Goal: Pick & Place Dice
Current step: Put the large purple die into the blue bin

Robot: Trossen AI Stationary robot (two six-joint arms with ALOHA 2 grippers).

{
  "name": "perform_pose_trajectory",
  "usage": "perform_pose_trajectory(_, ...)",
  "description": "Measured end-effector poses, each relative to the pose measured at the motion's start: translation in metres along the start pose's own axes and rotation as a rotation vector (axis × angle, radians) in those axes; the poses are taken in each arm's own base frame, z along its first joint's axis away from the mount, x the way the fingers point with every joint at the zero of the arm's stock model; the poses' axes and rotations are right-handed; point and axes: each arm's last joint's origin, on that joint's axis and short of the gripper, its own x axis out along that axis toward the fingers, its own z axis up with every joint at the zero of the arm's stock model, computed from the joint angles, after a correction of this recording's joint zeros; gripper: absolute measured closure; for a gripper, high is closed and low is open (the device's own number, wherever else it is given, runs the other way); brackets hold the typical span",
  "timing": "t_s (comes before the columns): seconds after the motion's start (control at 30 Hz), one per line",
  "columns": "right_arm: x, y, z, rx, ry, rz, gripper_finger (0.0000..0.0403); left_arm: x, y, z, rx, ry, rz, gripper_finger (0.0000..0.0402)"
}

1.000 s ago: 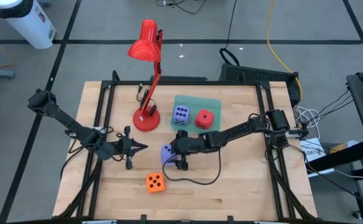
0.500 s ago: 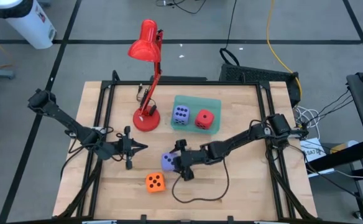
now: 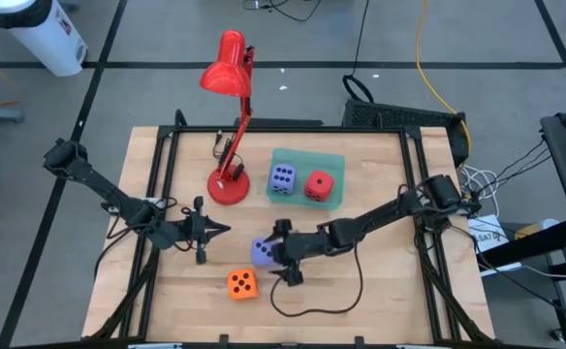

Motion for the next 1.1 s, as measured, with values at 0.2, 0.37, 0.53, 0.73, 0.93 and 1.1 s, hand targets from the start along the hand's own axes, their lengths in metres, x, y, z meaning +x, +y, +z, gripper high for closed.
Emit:
perform_pose_trajectory(0.2, -0.009, -0.027, 0.018, 0.108, 0.125, -0.007, 0.0006, 0.0, 0.0, 0.0, 0.0, 0.0, 0.0, 0.038)
perform_pose_trajectory(0.37, -0.007, -0.036, 0.02, 0.124, 0.169, 0.002, 0.0006, 0.0, 0.0, 0.0, 0.0, 0.002, -0.002, 0.038)
perform_pose_trajectory(0.53, -0.007, -0.036, 0.02, 0.15, 0.168, 0.025, 0.0004, 0.0, 0.0, 0.0, 0.001, 0.003, -0.003, 0.038)
perform_pose_trajectory(0.73, -0.001, -0.035, 0.019, 0.162, 0.146, -0.011, 0.0004, 0.0, 0.0, 0.0, -0.002, 0.003, -0.003, 0.038)
perform_pose_trajectory(0.93, 0.015, -0.034, 0.004, 0.159, 0.198, -0.003, 0.0003, 0.0, 0.0, -0.001, -0.004, 0.005, -0.002, 0.038)
perform_pose_trajectory(1.1, 0.016, -0.034, 0.004, 0.152, 0.196, -0.001, 0.0003, 0.0, 0.0, -0.001, -0.002, 0.008, -0.001, 0.038)
